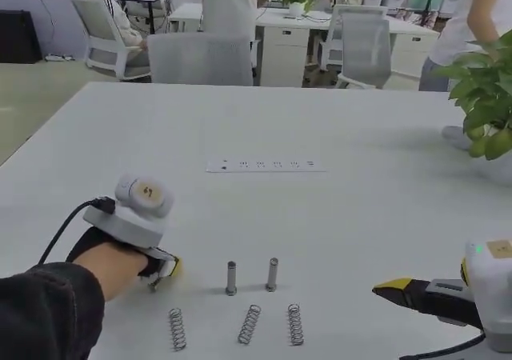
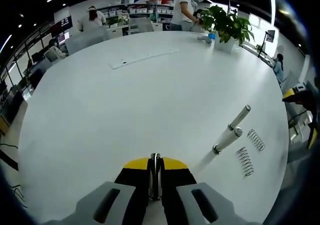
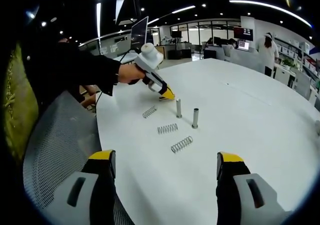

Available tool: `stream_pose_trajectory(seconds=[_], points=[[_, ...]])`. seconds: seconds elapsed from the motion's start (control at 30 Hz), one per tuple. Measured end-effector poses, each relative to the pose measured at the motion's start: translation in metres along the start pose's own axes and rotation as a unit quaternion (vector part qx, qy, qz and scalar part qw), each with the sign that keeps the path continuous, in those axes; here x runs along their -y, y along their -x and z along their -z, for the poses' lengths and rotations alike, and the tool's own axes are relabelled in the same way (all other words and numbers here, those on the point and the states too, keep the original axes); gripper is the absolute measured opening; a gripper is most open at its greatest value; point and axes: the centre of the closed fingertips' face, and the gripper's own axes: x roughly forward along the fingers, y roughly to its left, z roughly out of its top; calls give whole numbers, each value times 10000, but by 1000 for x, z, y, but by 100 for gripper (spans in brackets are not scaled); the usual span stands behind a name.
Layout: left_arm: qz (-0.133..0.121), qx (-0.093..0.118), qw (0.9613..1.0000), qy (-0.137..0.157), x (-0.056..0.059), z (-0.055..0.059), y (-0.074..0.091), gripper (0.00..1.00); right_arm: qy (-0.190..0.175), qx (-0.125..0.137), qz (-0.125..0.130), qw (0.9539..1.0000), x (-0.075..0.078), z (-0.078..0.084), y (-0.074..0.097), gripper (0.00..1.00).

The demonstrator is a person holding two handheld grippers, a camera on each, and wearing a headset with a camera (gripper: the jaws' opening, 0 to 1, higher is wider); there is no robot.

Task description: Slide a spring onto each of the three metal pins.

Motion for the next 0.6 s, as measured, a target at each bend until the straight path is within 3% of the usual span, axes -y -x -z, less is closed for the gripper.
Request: stream_pose_trajectory(seconds=[0.6], points=[[52, 178, 9998, 4, 5, -8, 10, 0, 56, 4, -14, 10000, -1, -4, 0, 82]])
